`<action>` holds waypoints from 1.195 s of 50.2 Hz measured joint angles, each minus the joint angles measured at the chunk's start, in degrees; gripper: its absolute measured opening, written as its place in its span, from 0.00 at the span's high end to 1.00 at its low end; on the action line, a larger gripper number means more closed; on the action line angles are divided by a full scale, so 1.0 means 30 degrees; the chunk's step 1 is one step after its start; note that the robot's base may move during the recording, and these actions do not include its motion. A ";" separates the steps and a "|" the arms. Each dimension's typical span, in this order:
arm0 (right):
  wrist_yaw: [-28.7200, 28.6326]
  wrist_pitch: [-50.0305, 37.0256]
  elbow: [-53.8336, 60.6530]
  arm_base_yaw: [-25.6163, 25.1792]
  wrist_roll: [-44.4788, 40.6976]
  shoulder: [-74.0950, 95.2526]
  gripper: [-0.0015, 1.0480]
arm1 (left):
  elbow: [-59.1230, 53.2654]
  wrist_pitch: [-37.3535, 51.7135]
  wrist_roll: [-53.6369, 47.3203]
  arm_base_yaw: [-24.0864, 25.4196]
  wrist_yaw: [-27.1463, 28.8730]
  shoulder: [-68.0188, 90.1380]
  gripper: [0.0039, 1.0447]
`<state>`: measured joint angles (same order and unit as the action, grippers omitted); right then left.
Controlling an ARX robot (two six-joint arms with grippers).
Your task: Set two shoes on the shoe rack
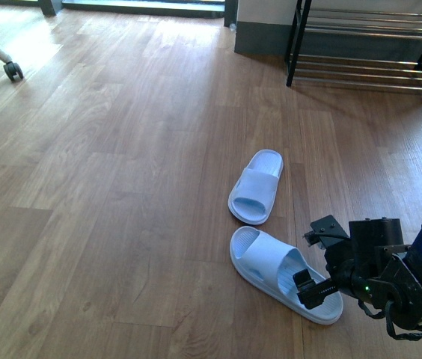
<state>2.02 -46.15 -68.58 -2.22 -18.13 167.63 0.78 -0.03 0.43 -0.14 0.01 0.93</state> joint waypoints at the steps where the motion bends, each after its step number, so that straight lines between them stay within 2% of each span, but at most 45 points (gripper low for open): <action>1: -0.0051 -0.0058 0.0058 -0.0007 0.0022 0.0007 0.09 | 0.0007 0.0000 0.0000 0.0000 0.0000 0.0000 0.09; 5: 0.0044 -0.0554 0.0670 0.0248 0.0328 -0.0204 0.09 | 0.0007 0.0000 0.0000 0.0000 0.0000 0.0000 0.09; 16: -0.1246 -0.1392 0.1508 0.1035 0.0772 -0.0721 0.09 | 0.0000 0.0000 0.0000 0.0000 0.0000 0.0000 0.09; 34: -0.0918 -0.1865 0.1049 0.1166 0.1217 -0.0619 0.09 | 0.0000 0.0000 0.0000 0.0000 0.0000 0.0000 0.09; 44: -0.0044 -0.3519 0.2339 0.1661 0.1858 -0.0648 0.09 | 0.0007 0.0000 0.0000 0.0000 0.0000 0.0000 0.09; 57: -0.0117 -0.3687 0.2790 0.1588 0.2280 -0.0685 0.09 | 0.0000 0.0000 0.0000 0.0000 0.0000 0.0000 0.09; 60: 0.0648 -0.3388 0.3257 0.1938 0.2725 -0.1195 0.09 | 0.0000 0.0000 0.0000 0.0000 0.0000 0.0000 0.09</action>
<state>3.97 -56.31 -58.81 3.60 -9.96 164.05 0.78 -0.03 0.43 -0.14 0.01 0.93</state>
